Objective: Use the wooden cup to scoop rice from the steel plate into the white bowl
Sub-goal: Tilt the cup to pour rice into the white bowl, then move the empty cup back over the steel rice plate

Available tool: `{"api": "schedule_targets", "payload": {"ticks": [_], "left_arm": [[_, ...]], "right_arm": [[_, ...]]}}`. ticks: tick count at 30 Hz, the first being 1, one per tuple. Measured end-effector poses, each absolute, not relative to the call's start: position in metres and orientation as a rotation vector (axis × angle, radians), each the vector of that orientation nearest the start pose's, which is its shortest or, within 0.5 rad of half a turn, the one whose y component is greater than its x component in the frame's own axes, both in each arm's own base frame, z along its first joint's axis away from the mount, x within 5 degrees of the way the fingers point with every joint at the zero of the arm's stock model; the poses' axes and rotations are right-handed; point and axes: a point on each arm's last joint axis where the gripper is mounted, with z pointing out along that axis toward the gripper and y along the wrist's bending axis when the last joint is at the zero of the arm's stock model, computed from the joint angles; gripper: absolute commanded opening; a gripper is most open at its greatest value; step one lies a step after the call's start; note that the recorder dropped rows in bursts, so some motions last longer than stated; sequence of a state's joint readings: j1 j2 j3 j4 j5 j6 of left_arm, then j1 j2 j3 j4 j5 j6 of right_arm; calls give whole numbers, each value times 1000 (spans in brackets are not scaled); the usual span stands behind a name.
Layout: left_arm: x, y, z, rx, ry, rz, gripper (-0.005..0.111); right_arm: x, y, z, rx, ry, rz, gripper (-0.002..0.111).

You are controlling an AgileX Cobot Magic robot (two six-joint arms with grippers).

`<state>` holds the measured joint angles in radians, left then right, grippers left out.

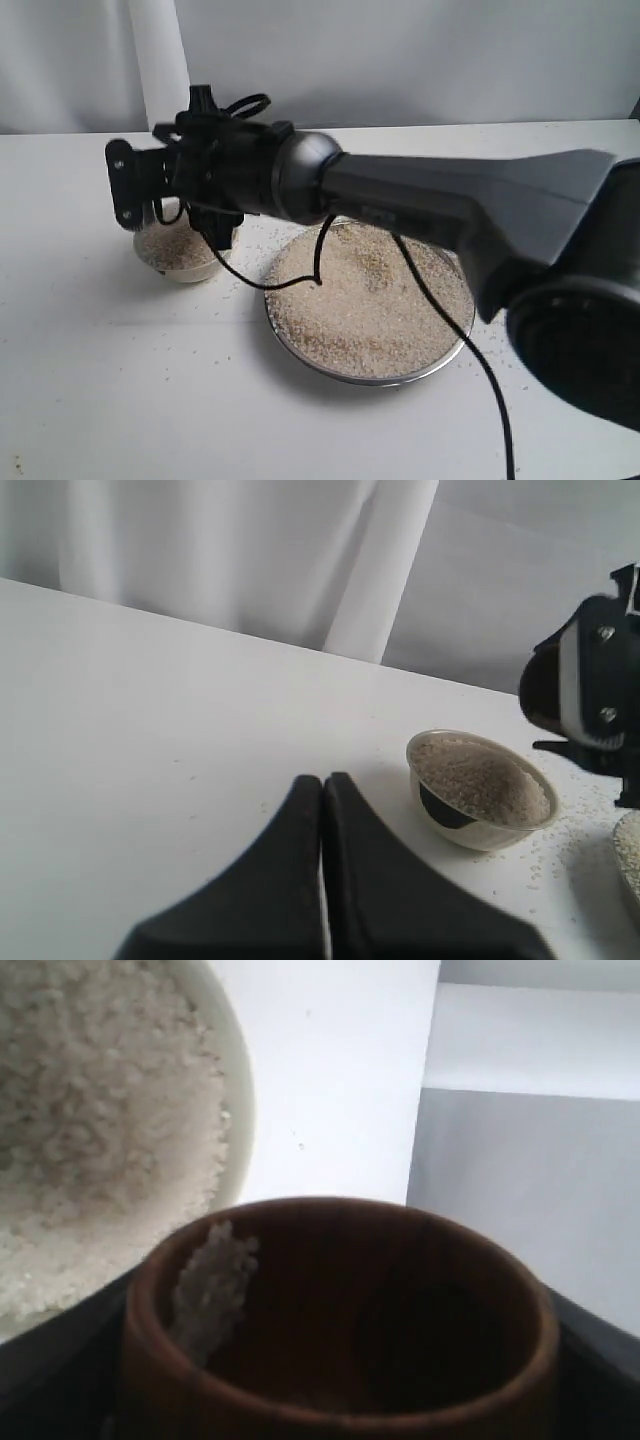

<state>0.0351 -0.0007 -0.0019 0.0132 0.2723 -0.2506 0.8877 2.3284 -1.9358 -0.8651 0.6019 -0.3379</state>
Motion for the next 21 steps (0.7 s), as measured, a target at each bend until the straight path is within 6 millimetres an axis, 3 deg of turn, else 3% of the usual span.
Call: {"api": "schedule_targets", "payload": {"ticks": [6,9,21], "left_arm": [[55,2,189,-241,1739,-145,0],[55,2,189,-241,1739,-145,0],[55,2,189,-241,1739,-145,0]], "right_arm": [[357,366,255,-1652,1569,-409,0],[353,359,271,-1623,1611,-362,0],[341,359,267,-1613,1776,-186,0]]}}
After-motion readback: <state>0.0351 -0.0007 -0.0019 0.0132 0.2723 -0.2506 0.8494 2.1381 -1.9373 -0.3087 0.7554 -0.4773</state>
